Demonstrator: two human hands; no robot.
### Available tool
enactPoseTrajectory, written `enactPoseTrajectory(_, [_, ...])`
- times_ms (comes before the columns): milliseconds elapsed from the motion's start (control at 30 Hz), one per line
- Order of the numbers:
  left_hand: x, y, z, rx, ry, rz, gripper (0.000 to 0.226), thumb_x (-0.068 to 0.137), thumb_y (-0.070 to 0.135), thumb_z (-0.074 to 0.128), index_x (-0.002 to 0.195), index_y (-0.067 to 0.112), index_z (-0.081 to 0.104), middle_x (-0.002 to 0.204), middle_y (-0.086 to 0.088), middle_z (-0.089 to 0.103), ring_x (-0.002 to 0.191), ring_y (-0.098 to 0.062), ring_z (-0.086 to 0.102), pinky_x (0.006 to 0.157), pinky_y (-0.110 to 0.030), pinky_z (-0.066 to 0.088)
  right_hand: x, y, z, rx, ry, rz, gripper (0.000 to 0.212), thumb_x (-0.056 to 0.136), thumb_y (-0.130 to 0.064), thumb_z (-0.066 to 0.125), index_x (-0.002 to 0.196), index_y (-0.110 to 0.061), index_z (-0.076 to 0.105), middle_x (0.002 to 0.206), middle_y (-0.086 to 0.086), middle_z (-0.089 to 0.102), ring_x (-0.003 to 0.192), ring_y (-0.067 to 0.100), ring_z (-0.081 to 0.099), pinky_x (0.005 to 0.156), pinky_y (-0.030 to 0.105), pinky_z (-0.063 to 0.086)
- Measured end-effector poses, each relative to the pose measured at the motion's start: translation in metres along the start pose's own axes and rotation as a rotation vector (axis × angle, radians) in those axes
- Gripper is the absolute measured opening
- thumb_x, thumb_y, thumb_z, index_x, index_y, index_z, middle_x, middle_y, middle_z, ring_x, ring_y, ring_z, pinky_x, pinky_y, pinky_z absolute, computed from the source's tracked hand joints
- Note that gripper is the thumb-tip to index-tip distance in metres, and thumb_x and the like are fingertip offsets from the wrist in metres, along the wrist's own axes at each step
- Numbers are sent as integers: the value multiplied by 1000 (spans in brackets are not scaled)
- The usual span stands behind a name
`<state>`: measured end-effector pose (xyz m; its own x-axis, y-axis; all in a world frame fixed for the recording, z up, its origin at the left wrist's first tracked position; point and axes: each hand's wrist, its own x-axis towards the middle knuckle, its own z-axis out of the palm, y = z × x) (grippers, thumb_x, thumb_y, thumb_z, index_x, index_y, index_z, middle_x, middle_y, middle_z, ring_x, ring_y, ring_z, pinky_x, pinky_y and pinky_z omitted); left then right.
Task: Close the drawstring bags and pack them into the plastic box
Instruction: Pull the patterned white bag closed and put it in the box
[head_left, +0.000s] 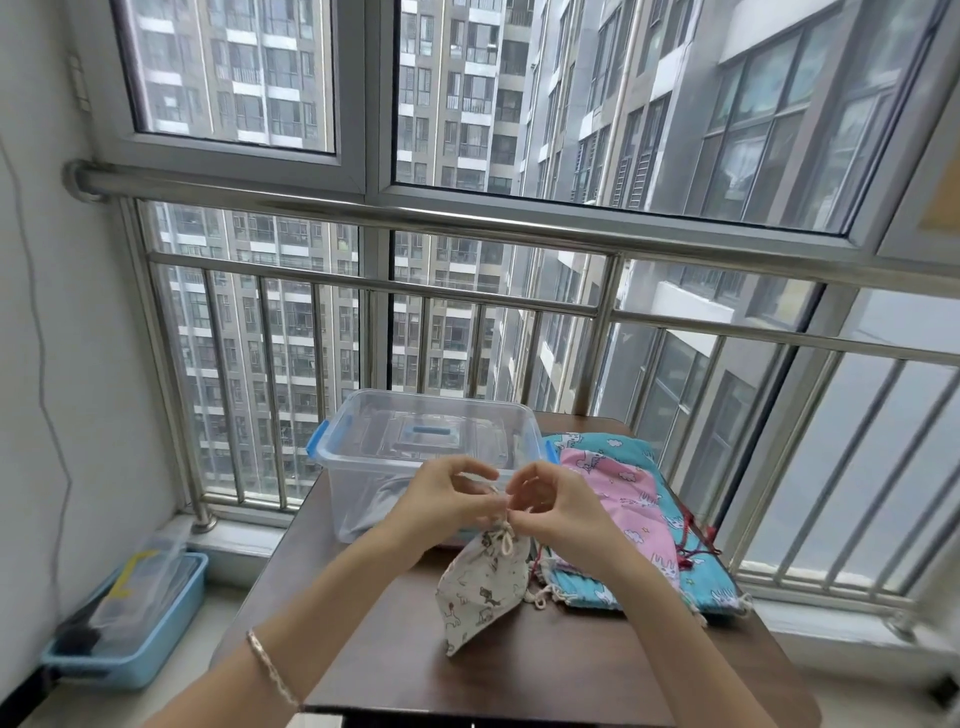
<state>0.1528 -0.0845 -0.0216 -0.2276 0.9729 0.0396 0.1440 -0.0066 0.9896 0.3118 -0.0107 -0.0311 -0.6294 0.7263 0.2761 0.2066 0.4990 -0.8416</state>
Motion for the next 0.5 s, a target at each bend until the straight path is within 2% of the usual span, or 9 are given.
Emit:
enactPoseTrajectory(67, [-1,4,-3,-91,-67,-98,38,78,6,77,112,7,60,100,-20,72,89,-24,72,75,-29,59,-1,0,2,-18,12,-34,23,70,2,69,88,-11,62,76,8,70,67,16,65,67,39,56])
enactPoseTrajectory(167, [-1,5,-6,-75,-150,-143,41,80,9,76,116,6,56,101,-21,71,91,-23,71,79,-30,59,-3,-1,4,-61,58,-103,21,72,0,69,89,-11,63,74,6,69,68,18,65,68,38,56])
enactPoseTrajectory(367, [5,8,-11,-10,-221,-165,48,79,1,75,120,4,50,83,-12,72,79,-19,71,72,-28,58,-2,3,3,-329,16,-247,19,80,-9,71,96,-17,76,84,-5,65,72,11,60,67,21,51])
enactPoseTrajectory(500, [9,14,-14,140,-304,-183,53,78,3,76,123,10,48,82,-6,72,78,-16,71,69,-25,57,-3,3,0,-415,-40,-260,11,83,-18,69,90,-20,78,84,-4,63,71,11,57,68,27,51])
